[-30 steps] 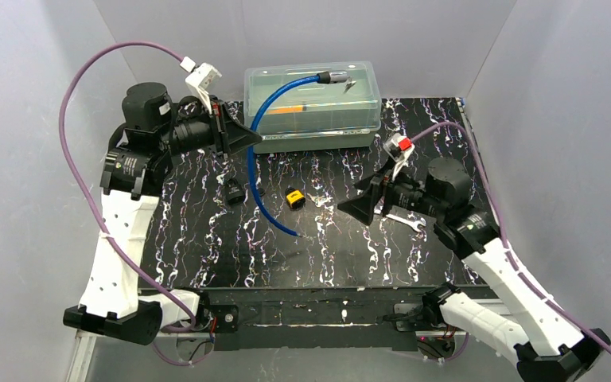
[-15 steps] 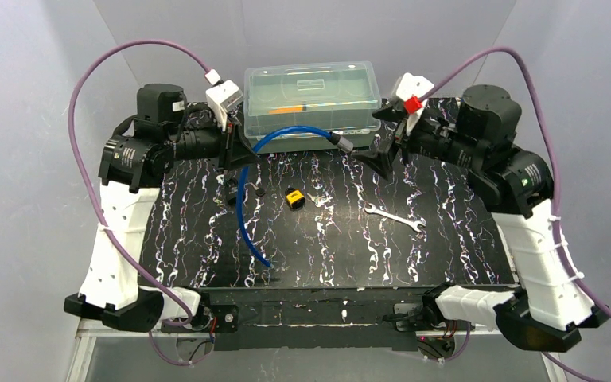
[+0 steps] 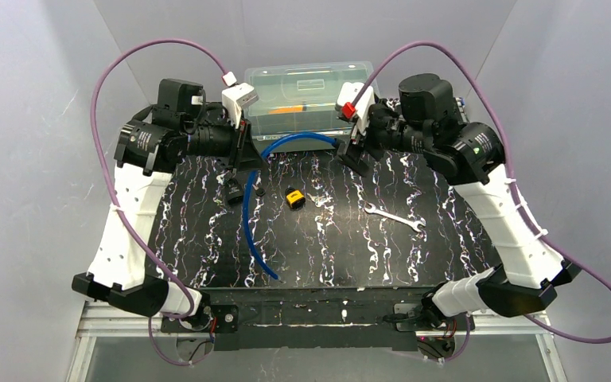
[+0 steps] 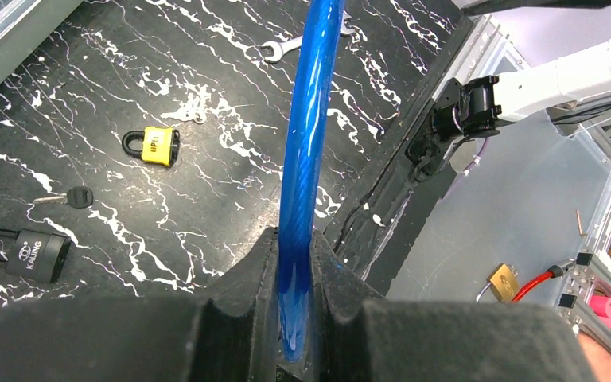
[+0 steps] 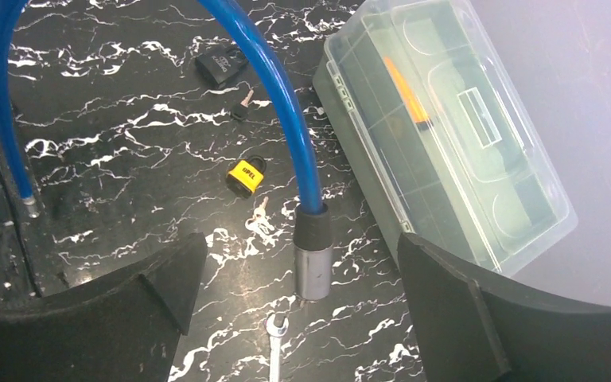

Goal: Lock with the key
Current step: Pick up the lock from the center of the board.

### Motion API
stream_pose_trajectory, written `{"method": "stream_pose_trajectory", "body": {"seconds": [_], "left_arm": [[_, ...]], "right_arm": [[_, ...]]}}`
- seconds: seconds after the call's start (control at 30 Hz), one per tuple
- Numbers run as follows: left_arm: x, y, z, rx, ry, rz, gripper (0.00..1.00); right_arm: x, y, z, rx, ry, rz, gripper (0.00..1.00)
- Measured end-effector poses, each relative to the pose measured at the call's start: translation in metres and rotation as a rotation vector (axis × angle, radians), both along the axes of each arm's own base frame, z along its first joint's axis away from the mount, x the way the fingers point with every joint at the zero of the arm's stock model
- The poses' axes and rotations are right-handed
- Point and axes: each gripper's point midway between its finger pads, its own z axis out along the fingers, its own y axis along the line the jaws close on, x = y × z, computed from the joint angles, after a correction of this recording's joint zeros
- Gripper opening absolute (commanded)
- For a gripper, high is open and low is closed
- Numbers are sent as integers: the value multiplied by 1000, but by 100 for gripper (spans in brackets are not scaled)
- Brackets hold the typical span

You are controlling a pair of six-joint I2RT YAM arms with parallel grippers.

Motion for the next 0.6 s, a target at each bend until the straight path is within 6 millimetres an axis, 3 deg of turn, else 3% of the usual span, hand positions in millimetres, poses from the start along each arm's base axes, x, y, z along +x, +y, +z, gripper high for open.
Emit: {"method": "stream_pose_trajectory", "body": {"seconds": [0.2,0.37,0.6], "left_arm": [[2,1,-2,8,18,21,0],[5,1,-4,14,23,26,0],[7,-2,-9,12,46,18,0]], "right_arm": [[-3,-5,-2,59,40,-79,98],[-13,-2,-6,66,67,-39,98],[5,14,-22,4,62,-13,98]]}}
